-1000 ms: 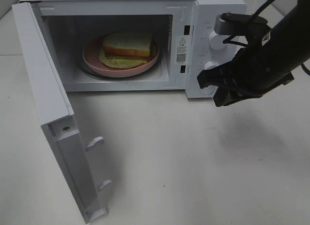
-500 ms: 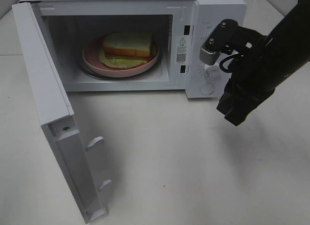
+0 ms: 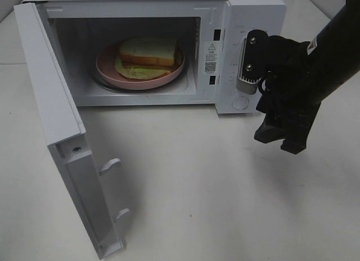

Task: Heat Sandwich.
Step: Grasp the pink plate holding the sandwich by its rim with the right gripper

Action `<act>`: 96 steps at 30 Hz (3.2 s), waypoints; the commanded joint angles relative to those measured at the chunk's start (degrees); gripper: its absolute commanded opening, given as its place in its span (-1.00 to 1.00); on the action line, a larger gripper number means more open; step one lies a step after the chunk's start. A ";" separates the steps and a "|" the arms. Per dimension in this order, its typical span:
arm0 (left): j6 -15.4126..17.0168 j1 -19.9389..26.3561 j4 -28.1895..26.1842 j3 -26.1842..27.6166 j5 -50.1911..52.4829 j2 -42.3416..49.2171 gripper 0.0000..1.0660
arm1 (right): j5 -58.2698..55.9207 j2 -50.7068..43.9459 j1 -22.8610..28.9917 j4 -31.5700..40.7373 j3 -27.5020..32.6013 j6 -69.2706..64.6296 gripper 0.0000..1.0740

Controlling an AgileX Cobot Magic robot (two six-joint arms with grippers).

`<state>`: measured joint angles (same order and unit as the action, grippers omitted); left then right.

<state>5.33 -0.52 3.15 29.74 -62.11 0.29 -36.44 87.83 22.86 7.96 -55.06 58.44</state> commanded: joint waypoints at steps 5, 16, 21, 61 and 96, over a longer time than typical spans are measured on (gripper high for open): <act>0.00 -0.23 -0.17 0.00 0.69 0.92 0.83 | -0.29 -0.52 -0.06 -3.09 -0.52 1.32 0.71; 0.00 -0.23 -0.17 0.00 0.69 0.92 0.83 | 0.86 -0.17 3.27 -3.55 -2.12 9.57 0.64; 0.00 -0.23 -0.17 0.00 0.69 0.92 0.83 | 0.57 2.01 6.13 -6.76 -5.56 9.28 0.63; 0.00 -0.23 -0.17 0.00 0.69 0.92 0.83 | 2.41 28.65 13.98 -14.04 -35.81 3.78 0.55; 0.00 -0.23 -0.17 0.00 0.69 0.92 0.83 | 3.61 50.08 13.24 -18.39 -58.44 -2.41 0.45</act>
<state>5.33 -0.52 3.15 29.74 -62.11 0.29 -32.83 137.85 36.44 -10.37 -113.22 56.55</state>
